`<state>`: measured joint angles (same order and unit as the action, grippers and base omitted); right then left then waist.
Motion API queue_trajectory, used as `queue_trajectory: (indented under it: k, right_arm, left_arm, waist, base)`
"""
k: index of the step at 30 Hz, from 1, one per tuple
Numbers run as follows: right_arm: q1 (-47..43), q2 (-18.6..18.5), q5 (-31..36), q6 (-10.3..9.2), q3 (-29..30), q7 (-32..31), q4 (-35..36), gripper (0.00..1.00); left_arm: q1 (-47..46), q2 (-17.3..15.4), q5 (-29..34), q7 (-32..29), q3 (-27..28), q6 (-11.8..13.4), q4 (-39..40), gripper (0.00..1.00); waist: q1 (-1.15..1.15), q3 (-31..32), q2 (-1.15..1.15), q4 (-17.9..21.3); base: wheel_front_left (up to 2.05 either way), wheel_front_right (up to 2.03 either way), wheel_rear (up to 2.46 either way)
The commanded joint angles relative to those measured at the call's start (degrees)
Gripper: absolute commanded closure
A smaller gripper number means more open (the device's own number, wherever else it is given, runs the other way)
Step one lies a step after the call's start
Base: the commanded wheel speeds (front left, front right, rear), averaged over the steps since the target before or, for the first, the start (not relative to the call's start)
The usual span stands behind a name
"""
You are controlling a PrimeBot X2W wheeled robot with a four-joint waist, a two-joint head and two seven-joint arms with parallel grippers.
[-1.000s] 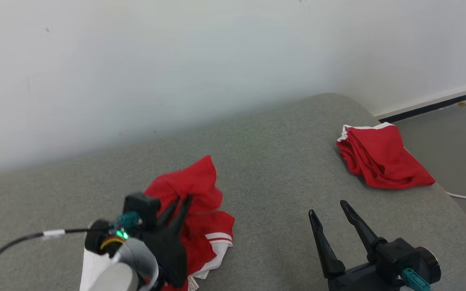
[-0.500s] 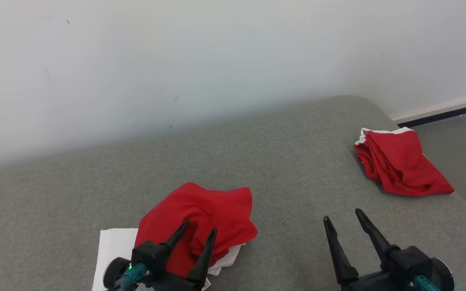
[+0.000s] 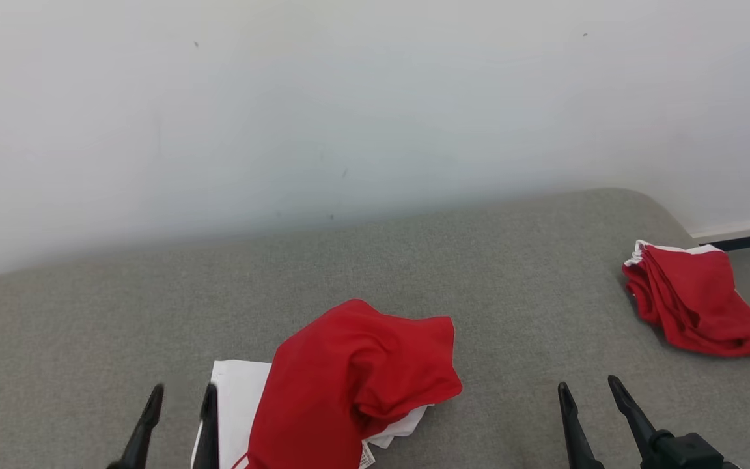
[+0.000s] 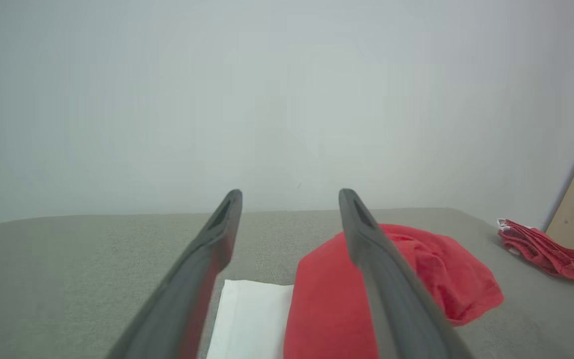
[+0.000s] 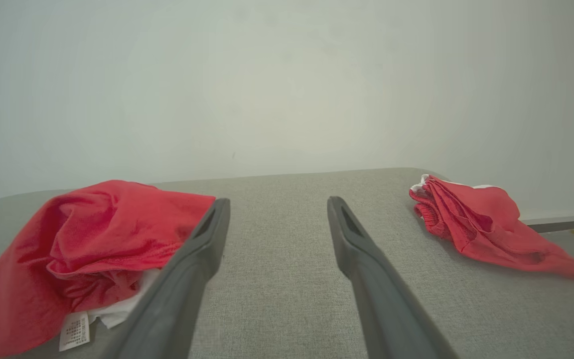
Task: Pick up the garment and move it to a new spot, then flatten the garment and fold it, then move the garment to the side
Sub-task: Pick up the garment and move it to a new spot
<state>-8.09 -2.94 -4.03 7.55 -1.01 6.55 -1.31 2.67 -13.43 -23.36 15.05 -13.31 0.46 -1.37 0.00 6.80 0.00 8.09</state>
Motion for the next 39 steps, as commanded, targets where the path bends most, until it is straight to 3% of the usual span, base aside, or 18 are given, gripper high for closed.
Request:
queue_trajectory:
  k: [1, 12, 24, 39]
  right_arm:
    - [-0.43, -0.03, -0.52, -0.14, 0.15, 1.06, -1.07, 0.0]
    - [-0.53, -0.74, 0.01, -0.14, -0.2, 4.06, -5.87, 0.0]
    - [-0.13, -0.38, 1.18, -0.14, 0.03, 3.64, -7.27, 0.0]
    - [0.45, -0.13, 1.35, -0.14, -1.41, 3.09, -7.56, 0.0]
  left_arm:
    - [3.38, 1.04, 1.17, 0.2, 2.64, -0.98, 0.5, 0.0]
    - [11.41, 4.93, 6.35, 0.21, 13.86, -3.0, -2.97, 0.0]
    - [14.0, 7.34, 8.8, 0.22, 18.3, -4.94, -4.29, 0.0]
    - [13.18, 8.96, 10.34, 0.22, 19.34, -6.05, -5.32, 0.0]
  waist:
    - [0.0, 0.79, 0.0, -0.5]
    - [0.0, 1.68, 0.0, -0.87]
    - [0.0, 1.52, 0.0, -2.1]
    - [0.0, 1.48, 0.0, -3.11]
  base:
    - [0.0, 0.0, 0.0]
    - [0.0, 0.0, 0.0]
    - [0.0, 0.0, 0.0]
    - [0.0, 0.0, 0.0]
